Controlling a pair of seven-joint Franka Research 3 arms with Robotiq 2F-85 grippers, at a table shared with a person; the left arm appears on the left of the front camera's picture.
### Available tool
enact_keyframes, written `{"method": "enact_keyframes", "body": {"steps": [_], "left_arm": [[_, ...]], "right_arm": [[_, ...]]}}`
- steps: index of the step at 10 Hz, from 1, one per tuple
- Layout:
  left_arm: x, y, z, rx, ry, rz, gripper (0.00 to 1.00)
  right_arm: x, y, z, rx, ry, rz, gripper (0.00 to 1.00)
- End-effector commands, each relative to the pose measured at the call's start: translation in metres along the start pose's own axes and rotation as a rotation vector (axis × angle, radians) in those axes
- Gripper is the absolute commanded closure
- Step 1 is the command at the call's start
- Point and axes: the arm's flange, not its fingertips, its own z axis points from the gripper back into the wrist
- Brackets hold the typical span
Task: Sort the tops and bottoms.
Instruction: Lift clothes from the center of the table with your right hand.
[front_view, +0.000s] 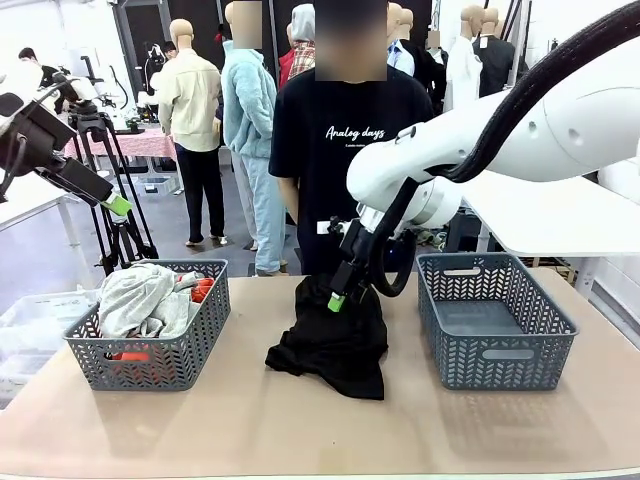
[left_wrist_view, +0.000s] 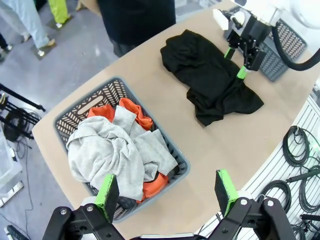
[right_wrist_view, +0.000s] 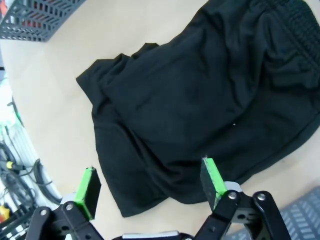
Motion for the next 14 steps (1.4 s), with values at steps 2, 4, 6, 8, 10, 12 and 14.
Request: {"method": "enact_keyframes", "body": {"steps": [2,4,6,8,10,12,14], "left_arm": [[0.0,0.001,0.0,0.003,-0.009,0.002,0.0],[0.0,0.001,0.0,0.003,-0.009,0.002,0.0],[0.0,0.001,0.0,0.003,-0.009,0.002,0.0],[0.0,0.001,0.0,0.003,-0.009,0.002,0.0],[0.0,0.001,0.0,0.003,-0.009,0.002,0.0],[0.0,0.001,0.0,0.003,-0.009,0.002,0.0],[0.0,0.001,0.0,0.003,-0.009,0.002,0.0]], "right_arm": [[-0.001,0.004,0.005,-0.01,-0.002,0.001,0.0],[0.001,0.001,0.002,0.003,-0.005,0.001,0.0],[0.024,0.013,-0.02,-0.121,0.097,0.028,0.0],[0.043,0.008,-0.041,-0.179,0.132,0.071,0.0],[0.05,0.002,-0.058,-0.19,0.169,0.063,0.0],[0.046,-0.002,-0.072,-0.171,0.2,0.049,0.0],[0.044,-0.004,-0.082,-0.16,0.226,0.056,0.0]]}}
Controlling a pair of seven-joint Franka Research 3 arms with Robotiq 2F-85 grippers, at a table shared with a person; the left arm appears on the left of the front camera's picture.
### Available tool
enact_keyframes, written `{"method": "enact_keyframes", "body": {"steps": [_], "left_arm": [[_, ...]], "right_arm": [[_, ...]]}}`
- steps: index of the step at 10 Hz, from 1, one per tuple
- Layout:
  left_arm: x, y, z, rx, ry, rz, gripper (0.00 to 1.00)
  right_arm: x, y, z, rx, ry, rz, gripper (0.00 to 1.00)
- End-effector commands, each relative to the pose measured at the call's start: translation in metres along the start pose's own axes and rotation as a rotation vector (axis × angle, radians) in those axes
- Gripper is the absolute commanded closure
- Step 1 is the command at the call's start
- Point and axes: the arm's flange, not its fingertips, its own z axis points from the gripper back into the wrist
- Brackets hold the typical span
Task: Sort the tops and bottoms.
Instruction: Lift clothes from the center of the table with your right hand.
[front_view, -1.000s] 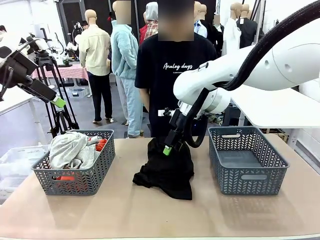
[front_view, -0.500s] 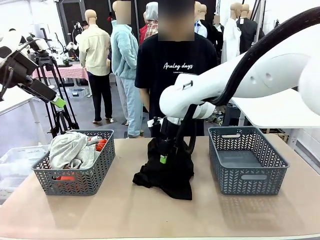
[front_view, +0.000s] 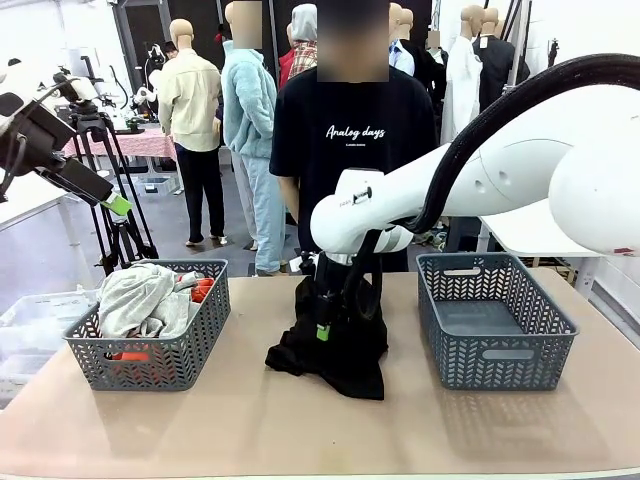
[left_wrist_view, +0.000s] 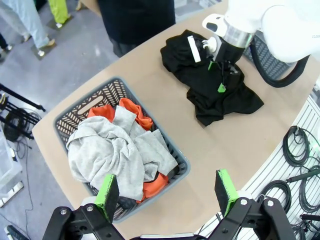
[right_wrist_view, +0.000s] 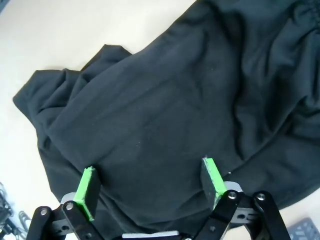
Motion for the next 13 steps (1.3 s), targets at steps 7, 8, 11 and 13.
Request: {"method": "enact_keyframes", "body": {"steps": [7,8,11,13], "left_arm": [[0.0,0.001,0.0,0.003,-0.009,0.002,0.0],[0.0,0.001,0.0,0.003,-0.009,0.002,0.0],[0.0,0.001,0.0,0.003,-0.009,0.002,0.0],[0.0,0.001,0.0,0.003,-0.009,0.002,0.0]], "right_arm": [[0.004,0.003,0.004,0.02,0.063,-0.002,0.9],[0.004,0.003,0.006,0.024,0.061,-0.005,1.0],[0.003,0.003,0.007,0.052,0.051,0.016,1.0],[0.004,0.008,0.017,0.026,0.02,0.035,1.0]]}}
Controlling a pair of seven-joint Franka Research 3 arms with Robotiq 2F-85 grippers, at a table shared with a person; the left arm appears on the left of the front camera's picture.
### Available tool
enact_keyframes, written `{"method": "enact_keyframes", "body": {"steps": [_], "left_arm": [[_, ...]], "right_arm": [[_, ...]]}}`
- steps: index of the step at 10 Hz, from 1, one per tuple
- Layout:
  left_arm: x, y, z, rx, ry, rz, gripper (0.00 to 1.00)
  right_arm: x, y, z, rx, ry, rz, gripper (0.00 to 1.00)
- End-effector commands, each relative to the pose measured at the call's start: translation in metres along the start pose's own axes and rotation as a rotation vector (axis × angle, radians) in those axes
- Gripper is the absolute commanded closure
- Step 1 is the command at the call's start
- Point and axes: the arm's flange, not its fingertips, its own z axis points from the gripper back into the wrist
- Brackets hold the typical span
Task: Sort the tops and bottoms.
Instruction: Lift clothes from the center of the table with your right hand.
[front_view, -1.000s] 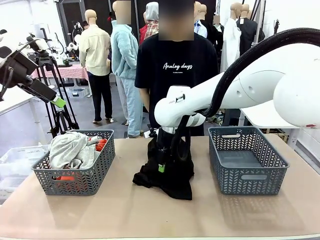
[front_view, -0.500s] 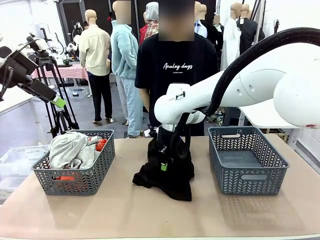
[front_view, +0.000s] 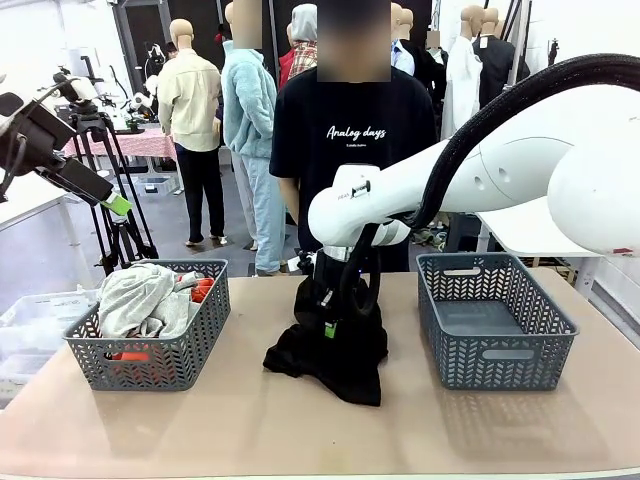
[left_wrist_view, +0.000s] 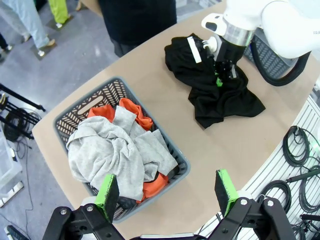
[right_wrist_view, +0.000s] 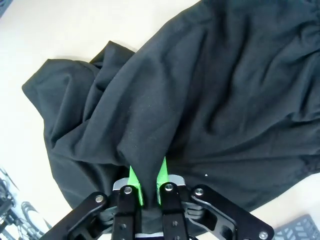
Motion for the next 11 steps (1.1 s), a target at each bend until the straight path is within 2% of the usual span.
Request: {"method": "enact_keyframes", "body": {"steps": [1,5,8,10,11], "left_arm": [[0.0,0.001,0.0,0.003,-0.009,0.002,0.0],[0.0,0.001,0.0,0.003,-0.009,0.002,0.0],[0.0,0.001,0.0,0.003,-0.009,0.002,0.0],[0.0,0.001,0.0,0.003,-0.009,0.002,0.0],[0.0,0.001,0.0,0.003,-0.009,0.002,0.0]], "right_arm": [[-0.001,0.008,0.02,-0.034,-0.042,0.027,1.0],[0.002,0.066,0.138,-0.329,-0.205,0.111,1.0],[0.001,0.11,0.204,-0.509,-0.29,0.152,1.0],[-0.006,0.128,0.227,-0.538,-0.337,0.146,1.0],[0.01,0.117,0.229,-0.485,-0.296,0.184,1.0]]}}
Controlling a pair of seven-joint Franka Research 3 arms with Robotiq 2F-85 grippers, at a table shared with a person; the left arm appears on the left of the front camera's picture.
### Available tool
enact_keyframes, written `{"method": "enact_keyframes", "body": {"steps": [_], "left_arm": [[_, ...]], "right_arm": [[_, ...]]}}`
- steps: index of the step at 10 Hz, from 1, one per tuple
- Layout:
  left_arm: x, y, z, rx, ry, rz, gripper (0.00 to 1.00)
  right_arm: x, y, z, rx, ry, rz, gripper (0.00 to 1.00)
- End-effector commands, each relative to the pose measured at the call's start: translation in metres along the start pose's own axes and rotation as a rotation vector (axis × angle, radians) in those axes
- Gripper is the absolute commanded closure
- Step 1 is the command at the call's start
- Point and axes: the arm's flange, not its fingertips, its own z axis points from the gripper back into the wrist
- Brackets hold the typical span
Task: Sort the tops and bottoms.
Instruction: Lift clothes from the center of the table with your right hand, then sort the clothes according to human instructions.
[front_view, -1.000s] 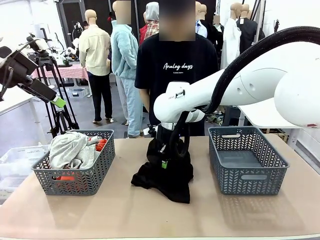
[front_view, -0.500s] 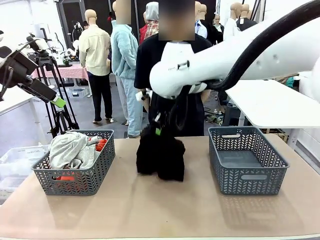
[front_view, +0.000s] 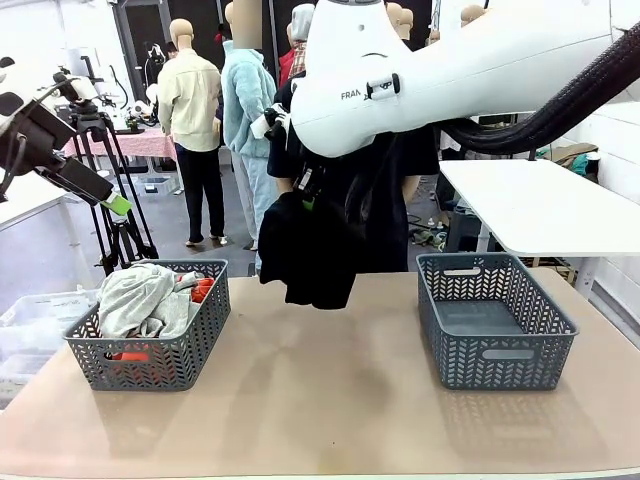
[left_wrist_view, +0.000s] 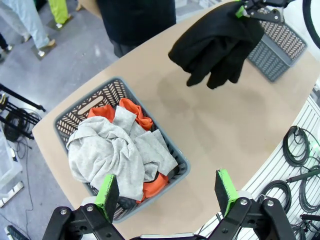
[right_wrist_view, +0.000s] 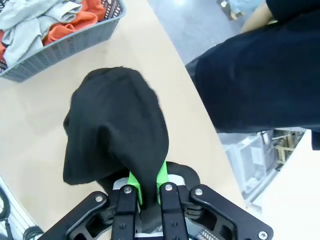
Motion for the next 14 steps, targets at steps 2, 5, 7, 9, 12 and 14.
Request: {"method": "enact_keyframes", "body": {"steps": [2,5,7,9,12,14], "left_arm": [[-0.0004,0.0013,-0.0005,0.002,-0.009,0.003,0.0],[-0.0004,0.0013,-0.0005,0.002,-0.009,0.003,0.0],[-0.0004,0.0013,-0.0005,0.002,-0.009,0.003,0.0],[-0.0004,0.0013,-0.0005,0.002,-0.009,0.003,0.0],[-0.0004,0.0013,-0.0005,0.002,-0.009,0.003,0.0],[-0.0004,0.0013,-0.0005,0.002,-0.009,0.003,0.0]], "right_arm": [[-0.0012,-0.004,-0.0145,0.025,0.014,0.005,1.0],[-0.0012,-0.004,-0.0145,0.025,0.014,0.005,1.0],[-0.0012,-0.004,-0.0145,0.025,0.014,0.005,1.0],[-0.0012,-0.004,-0.0145,0.025,0.014,0.005,1.0],[-0.0012,-0.004,-0.0145,0.025,0.014,0.005,1.0],[-0.0012,-0.004,-0.0145,0.025,0.014,0.005,1.0]]}}
